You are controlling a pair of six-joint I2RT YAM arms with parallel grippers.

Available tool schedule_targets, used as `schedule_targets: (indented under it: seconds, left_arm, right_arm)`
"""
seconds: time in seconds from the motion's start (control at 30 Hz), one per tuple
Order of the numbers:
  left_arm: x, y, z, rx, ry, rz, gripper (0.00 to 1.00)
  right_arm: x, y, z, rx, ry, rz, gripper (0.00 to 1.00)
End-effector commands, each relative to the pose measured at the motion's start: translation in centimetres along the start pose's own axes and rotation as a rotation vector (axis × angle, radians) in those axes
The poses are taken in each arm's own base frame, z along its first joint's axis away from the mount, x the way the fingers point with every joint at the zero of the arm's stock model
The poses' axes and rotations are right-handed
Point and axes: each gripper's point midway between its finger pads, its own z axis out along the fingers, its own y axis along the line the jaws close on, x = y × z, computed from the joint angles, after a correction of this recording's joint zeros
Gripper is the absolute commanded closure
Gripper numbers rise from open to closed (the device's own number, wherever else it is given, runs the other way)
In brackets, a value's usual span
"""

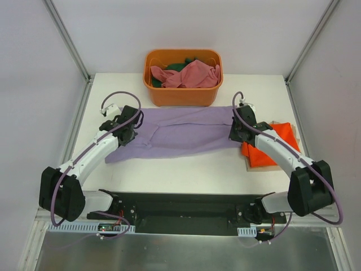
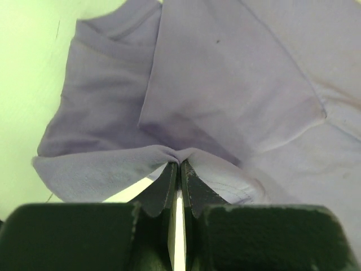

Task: Fold and stack the t-shirts
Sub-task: Fold the other side of the tshirt into a rectangle

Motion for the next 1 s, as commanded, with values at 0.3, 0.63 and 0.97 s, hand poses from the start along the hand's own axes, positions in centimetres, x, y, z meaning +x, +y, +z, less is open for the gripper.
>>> schedule_targets:
  seconds: [0.3, 0.63, 0.97]
  left_arm:
    - [-6.1, -6.8, 1.6, 0.233, -0.111, 0.137, 1.0]
    - [-7.5, -8.2, 3.9, 0.216, -0.093, 0.155, 1.0]
    - [-7.8, -8.9, 5.8, 0.19, -0.077, 0.163, 1.0]
  right_arm:
    - [-5.3, 1.1, 1.8, -0.007, -0.038, -0.004, 0.97]
    - [-5.8, 0.5, 3.1, 0.017, -0.021, 0.006, 0.97]
    - [-6.4, 0.4, 4.7, 0.037, -0.005, 0.009, 0.96]
